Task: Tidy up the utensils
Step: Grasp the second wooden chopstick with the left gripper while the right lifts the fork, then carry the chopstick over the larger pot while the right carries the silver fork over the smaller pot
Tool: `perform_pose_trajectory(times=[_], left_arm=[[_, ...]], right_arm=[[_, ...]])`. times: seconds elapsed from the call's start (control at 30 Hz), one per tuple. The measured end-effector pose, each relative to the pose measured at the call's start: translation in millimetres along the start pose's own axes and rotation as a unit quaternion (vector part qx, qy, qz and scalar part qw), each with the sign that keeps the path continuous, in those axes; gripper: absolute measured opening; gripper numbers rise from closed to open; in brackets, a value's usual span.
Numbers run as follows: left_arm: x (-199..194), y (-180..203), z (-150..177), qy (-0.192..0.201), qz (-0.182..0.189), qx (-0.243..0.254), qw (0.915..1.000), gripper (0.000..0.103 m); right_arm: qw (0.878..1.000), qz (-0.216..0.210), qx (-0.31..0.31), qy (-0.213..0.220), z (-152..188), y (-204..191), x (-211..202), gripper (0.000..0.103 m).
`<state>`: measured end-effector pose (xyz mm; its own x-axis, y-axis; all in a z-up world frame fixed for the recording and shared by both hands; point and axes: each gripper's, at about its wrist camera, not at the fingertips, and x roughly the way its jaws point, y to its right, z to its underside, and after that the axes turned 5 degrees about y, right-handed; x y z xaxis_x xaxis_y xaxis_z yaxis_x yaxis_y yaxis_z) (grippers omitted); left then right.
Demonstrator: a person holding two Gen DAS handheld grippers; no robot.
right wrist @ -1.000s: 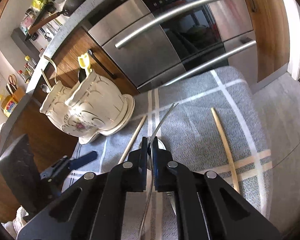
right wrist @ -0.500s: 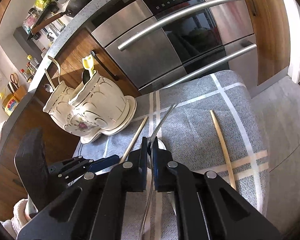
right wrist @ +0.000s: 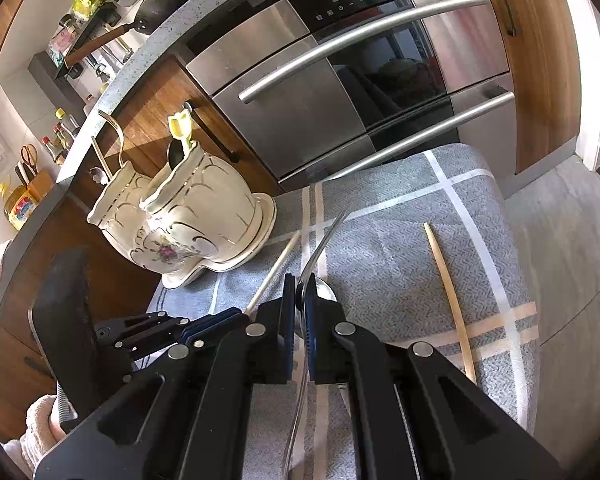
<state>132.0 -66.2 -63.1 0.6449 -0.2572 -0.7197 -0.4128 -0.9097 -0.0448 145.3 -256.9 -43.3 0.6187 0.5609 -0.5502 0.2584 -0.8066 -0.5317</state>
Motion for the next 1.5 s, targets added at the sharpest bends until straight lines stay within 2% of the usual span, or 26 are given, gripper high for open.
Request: perform_pose_trajectory(times=[0.23, 0.43, 0.6, 0.8, 1.1, 1.27, 1.5], left_arm=[[-44, -7, 1, 0.068, 0.032, -0.018, 0.9970, 0.006], [-86, -17, 2, 0.131, 0.054, -0.031, 0.9894, 0.006], [-120, -29, 3, 0.180, 0.072, -0.050, 0.9798, 0.006], [-155, -50, -7, 0.230, 0.060, -0.067, 0.9690, 0.006], [-185, -95, -48, 0.291, 0.028, -0.085, 0.9526, 0.006], [-174, -122, -72, 0.317, 0.011, -0.104, 0.9426, 0.006], [-150, -149, -79, 0.339, -0.013, -0.130, 0.9317, 0.006]], right_arm=[[1.000, -0.013, 0.010, 0.026, -5, 0, -11, 0.003], [0.997, -0.016, 0.003, 0.071, -9, -8, -28, 0.003], [0.995, -0.025, 0.000, 0.101, -12, -17, -38, 0.003], [0.988, -0.003, -0.061, 0.142, -20, -49, -45, 0.003], [0.979, -0.013, -0.103, 0.174, -57, -100, -36, 0.003], [0.969, -0.026, -0.120, 0.213, -84, -129, -26, 0.003], [0.956, -0.037, -0.127, 0.263, -107, -144, -8, 0.003]])
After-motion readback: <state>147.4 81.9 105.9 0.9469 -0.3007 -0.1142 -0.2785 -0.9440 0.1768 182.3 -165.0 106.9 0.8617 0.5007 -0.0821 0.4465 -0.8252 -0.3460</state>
